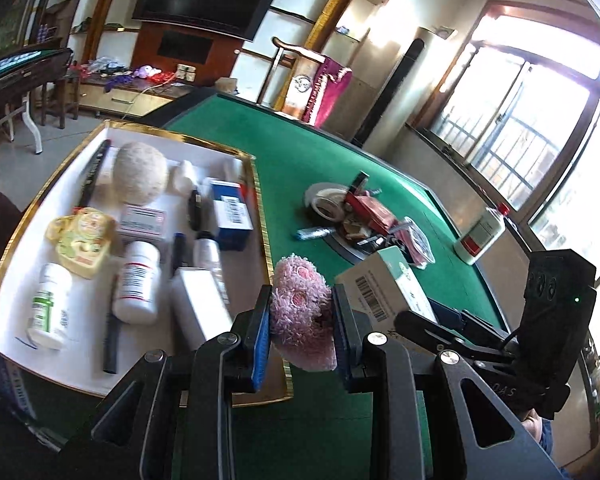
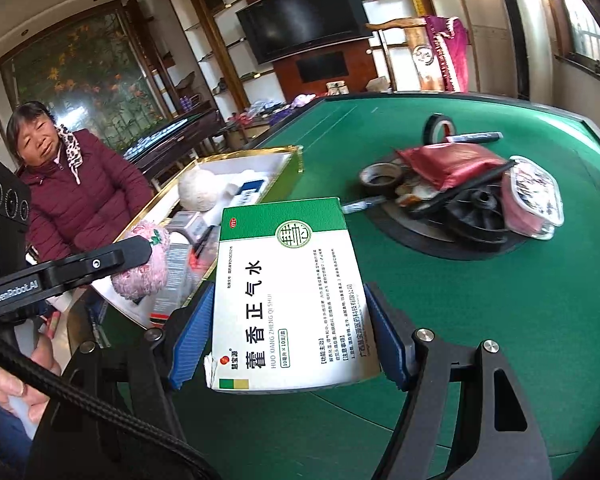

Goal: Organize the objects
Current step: 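Carry the pink bear and green-and-white medicine box over the tray, then release the bear into the tray with the left gripper while the right releases the box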

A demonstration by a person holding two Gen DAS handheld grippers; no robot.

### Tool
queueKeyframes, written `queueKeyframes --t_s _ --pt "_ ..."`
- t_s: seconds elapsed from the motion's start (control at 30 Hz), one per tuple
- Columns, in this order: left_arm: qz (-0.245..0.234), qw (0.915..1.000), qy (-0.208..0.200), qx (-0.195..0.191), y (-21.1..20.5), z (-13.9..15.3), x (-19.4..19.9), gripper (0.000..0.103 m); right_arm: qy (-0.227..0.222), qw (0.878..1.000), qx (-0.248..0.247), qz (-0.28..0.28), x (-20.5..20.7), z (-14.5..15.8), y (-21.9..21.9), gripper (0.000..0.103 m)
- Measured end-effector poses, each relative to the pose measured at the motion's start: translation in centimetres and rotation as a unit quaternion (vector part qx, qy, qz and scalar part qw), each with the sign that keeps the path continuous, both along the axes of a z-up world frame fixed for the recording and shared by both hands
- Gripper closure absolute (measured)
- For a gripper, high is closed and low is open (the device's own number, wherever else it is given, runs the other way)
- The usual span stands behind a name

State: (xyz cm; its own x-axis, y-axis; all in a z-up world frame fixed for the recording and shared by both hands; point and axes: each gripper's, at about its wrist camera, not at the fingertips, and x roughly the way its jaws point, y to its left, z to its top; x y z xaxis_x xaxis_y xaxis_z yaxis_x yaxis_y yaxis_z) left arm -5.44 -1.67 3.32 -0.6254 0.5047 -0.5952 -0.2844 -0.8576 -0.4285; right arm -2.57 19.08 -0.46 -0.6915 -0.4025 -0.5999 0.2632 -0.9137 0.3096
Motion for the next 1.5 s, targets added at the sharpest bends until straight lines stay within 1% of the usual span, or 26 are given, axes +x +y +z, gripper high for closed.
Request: queueKeyframes --t_s 0.1,0.27,0.4,0.47,0.57,0.67,0.73,0.83,0.9,1.0,1.23,1.3,1.33,1.5 --pt "0.022 0.9997 0.004 0.004 -2.3 0.0 -0.3 0.081 -0.003 1.0 0.0 0.013 -0.7 0.7 -1.5 0.031" --pt "0.056 0.9984 0.002 -0.007 -6.3 0.3 -2.0 0.081 -0.004 0.999 0.003 0.04 -2.7 2.7 -4.4 0.031" --pt "0.074 0.9966 -0.006 -0.035 -8.4 0.4 -4.3 0.081 -0.008 0.998 0.019 0.058 -5.2 4.4 -7.5 0.031" --pt "0.075 0.9958 -0.011 -0.052 -9.1 0.3 -5.8 0.081 -0.013 0.997 0.023 0.067 -6.4 4.6 -8.8 0.031" --pt "0.076 0.9942 -0.024 -0.072 -10.1 -0.2 -7.9 0.081 -0.027 0.997 0.032 0.067 -8.9 4.7 -10.6 0.031" --pt "0.078 0.9915 -0.041 -0.096 -10.9 -0.9 -9.7 0.081 -0.04 0.997 0.045 0.052 -11.5 4.3 -11.9 0.031" --pt "0.069 0.9905 -0.055 -0.105 -11.1 -1.6 -11.2 0.081 -0.047 0.997 0.052 0.04 -13.6 4.1 -12.6 0.031" --pt "0.064 0.9884 -0.069 -0.12 -11.1 -2.5 -12.9 0.081 -0.067 0.997 0.044 0.021 -16.4 3.6 -13.2 0.031" --pt "0.068 0.9866 -0.077 -0.127 -11.3 -3.0 -13.6 0.081 -0.081 0.995 0.052 0.007 -18.0 2.9 -13.8 0.031" --pt "0.059 0.9856 -0.084 -0.135 -11.4 -3.5 -14.4 0.081 -0.099 0.993 0.059 -0.008 -19.7 1.9 -14.6 0.031" --pt "0.051 0.985 -0.095 -0.135 -11.7 -4.1 -15.4 0.081 -0.126 0.99 0.058 -0.037 -22.0 0.5 -14.9 0.031" --pt "0.051 0.9849 -0.098 -0.133 -11.8 -4.2 -15.7 0.081 -0.121 0.989 0.066 -0.044 -22.0 0.6 -15.0 0.031" --pt "0.051 0.985 -0.099 -0.132 -11.8 -4.3 -15.9 0.081 -0.124 0.989 0.061 -0.042 -22.1 0.6 -15.1 0.031" --pt "0.052 0.9852 -0.108 -0.123 -12.0 -4.7 -16.9 0.081 -0.126 0.987 0.082 -0.05 -23.0 0.7 -16.2 0.031"
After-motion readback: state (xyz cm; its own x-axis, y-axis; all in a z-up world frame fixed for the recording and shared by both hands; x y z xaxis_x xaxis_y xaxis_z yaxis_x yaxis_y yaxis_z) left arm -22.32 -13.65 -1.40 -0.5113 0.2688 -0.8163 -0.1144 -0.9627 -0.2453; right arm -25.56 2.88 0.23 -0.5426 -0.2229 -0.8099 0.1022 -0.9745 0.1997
